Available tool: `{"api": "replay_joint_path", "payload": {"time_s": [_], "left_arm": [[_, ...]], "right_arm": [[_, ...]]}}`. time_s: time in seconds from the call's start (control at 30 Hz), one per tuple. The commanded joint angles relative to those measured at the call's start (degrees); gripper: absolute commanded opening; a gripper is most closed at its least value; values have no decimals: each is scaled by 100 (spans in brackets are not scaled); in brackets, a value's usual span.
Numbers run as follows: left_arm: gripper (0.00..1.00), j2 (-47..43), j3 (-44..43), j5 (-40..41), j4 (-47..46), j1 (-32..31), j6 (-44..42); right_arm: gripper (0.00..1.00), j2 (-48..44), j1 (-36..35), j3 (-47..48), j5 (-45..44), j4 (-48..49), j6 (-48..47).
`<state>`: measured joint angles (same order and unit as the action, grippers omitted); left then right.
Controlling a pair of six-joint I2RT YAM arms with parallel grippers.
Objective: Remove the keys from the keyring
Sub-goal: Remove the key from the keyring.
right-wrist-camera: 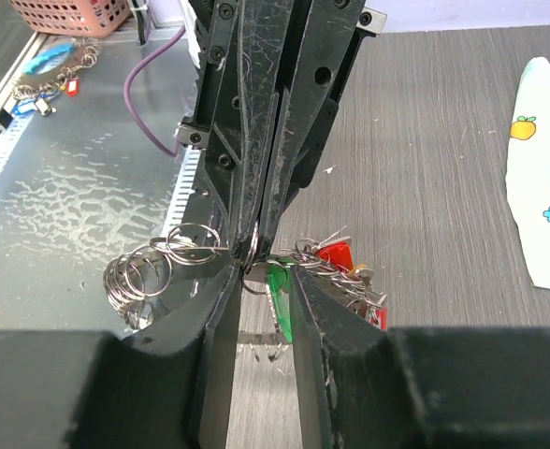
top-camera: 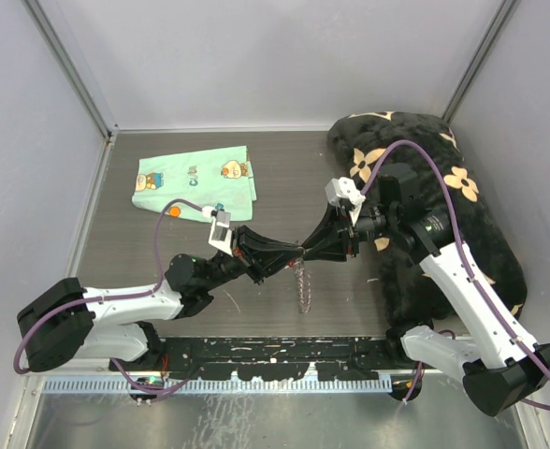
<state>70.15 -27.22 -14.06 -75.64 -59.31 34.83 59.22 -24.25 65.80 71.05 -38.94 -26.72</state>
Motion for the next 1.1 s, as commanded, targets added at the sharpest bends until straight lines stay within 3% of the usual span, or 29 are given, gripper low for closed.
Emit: {"api": "replay_joint_path", "payload": {"time_s": [0.0,0.37,0.83,1.07], "left_arm": [[0,-71,-217,221,-628,-50,-187],[0,-52,-194,445,-628,-136,-386],[0,-72,-159,589,-496,-191,-588],[0,-78,-142,589,-408,-195,-675]], "right_arm": [[33,-126,15,20,87,292,162],[22,-113,17,-66,26,598,541],[23,-108,16,-120,-54,828,807],[9,-111,55,-130,-197,897,888]]}}
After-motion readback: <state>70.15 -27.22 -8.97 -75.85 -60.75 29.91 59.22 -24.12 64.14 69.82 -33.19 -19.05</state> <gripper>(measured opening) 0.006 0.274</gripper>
